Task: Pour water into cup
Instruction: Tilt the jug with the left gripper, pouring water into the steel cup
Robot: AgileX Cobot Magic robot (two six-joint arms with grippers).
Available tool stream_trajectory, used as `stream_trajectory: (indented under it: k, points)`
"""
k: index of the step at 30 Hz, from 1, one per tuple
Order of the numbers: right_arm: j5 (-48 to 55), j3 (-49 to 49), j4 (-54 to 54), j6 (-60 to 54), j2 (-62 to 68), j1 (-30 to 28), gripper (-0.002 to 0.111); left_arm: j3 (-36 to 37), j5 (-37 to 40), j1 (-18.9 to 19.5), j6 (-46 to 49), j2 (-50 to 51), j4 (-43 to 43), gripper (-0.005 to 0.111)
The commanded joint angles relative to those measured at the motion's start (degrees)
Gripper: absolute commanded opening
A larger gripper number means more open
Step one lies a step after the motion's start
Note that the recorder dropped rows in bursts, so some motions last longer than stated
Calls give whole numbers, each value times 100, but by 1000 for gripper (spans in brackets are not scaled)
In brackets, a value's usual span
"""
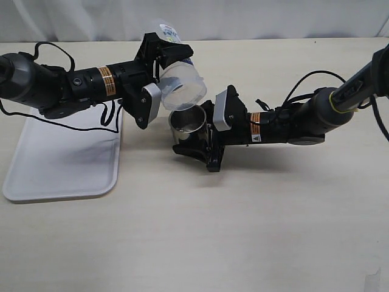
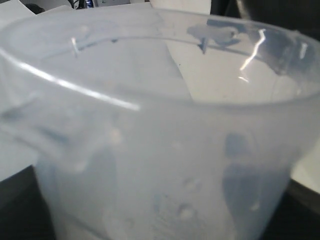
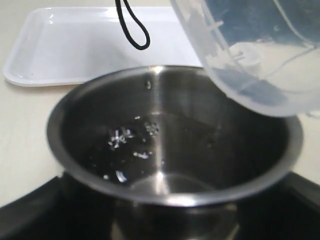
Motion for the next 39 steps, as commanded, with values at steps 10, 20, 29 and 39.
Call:
stream_trajectory:
  k: [10,20,29,39]
  points:
    - [-728,-30,262,-148,93,6,4,-35,-16,-9,34,-49,-74,0]
    - [-747,-30,294,-148,105,6,4,-35,-25,-9,34,-49,-74,0]
    - [-747,-30,339,-148,174,6,4,-35,-15,-9,-12,-49,-74,0]
    - [-747,-30,478,-148,186,6,4,-35,-15,-9,-138,-49,-84,0]
